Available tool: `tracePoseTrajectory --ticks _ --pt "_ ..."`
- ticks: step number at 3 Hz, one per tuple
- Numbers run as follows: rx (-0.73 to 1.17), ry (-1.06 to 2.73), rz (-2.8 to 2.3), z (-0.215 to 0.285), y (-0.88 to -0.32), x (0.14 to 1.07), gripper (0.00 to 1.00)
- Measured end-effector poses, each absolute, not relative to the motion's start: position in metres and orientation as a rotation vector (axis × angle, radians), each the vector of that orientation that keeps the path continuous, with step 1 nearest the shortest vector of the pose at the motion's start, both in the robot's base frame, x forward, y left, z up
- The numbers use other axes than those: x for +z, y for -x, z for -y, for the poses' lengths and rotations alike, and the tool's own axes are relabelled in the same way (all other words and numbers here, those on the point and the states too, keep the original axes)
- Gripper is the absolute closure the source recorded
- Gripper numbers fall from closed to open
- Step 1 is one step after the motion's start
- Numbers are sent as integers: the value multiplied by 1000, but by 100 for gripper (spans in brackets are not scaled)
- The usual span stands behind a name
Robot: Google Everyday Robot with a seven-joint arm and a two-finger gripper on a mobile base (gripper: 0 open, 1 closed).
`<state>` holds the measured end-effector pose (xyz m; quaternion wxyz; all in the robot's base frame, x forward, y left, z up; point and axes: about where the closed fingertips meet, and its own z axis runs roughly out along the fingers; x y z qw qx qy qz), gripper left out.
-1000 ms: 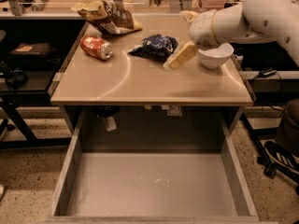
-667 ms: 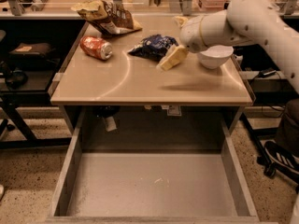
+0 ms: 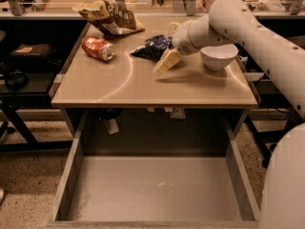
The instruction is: Place blue chip bag into top drawer
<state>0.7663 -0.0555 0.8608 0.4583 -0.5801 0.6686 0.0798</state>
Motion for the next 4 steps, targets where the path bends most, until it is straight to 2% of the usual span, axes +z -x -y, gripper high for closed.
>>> tracePoseTrajectory --ticks 1,2,4 --pt "184 1436 -1658 54 -770 857 0" --pt "184 1436 -1658 54 -770 857 20" --pt "184 1436 -1658 54 -770 857 66"
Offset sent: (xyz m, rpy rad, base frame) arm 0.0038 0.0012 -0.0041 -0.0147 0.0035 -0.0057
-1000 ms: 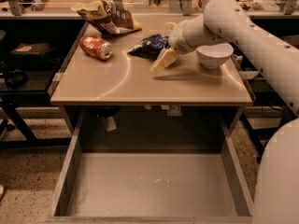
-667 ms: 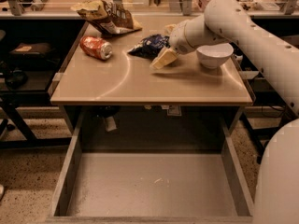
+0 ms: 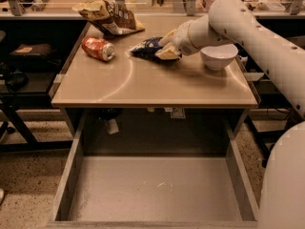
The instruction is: Place blue chip bag into top drawer
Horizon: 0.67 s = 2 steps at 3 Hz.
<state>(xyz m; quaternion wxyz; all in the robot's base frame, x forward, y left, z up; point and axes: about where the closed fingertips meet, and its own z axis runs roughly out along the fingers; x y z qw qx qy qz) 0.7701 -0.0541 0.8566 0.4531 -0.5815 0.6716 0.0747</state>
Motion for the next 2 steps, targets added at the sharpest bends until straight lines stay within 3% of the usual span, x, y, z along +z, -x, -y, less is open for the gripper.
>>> tracePoseTrajectory --ticks 1,2 --pt "185 1436 -1658 54 -770 857 90" --pt "185 1436 -1658 54 -770 857 100"
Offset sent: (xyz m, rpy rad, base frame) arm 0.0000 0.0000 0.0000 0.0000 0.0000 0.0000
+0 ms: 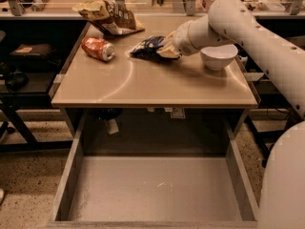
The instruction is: Place blue chip bag into top drawer
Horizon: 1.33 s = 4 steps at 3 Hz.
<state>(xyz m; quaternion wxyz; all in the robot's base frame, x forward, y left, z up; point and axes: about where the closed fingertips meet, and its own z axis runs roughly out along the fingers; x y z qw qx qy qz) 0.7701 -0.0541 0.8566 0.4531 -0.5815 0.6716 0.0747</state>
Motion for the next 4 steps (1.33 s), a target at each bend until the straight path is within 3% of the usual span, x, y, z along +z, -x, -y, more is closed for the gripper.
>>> tracePoseTrajectory --ticks 2,4 --pt "202 1464 -1580 63 -734 898 100" --pt "194 1479 -1520 126 -640 956 100"
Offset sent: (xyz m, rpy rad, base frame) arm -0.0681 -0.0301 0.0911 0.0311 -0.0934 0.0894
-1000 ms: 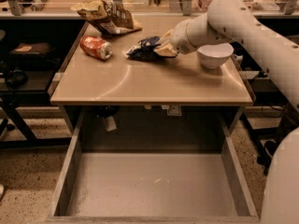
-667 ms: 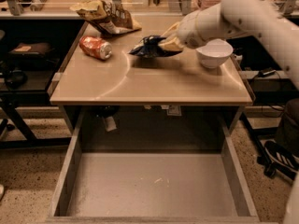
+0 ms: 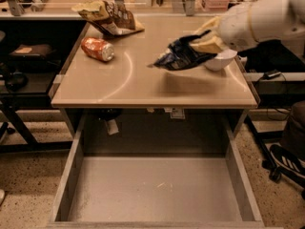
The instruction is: Place blue chip bag into top drawer
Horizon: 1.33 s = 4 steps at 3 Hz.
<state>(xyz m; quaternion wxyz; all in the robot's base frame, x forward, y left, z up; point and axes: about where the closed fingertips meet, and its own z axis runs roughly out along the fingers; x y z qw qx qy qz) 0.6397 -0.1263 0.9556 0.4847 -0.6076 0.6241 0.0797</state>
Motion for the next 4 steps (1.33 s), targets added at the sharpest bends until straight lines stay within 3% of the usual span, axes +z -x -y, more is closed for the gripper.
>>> tracePoseTrajectory --ticks 2,4 --pt "266 1510 -1596 193 -507 950 100" --pt "400 1580 -1647 201 -404 938 100"
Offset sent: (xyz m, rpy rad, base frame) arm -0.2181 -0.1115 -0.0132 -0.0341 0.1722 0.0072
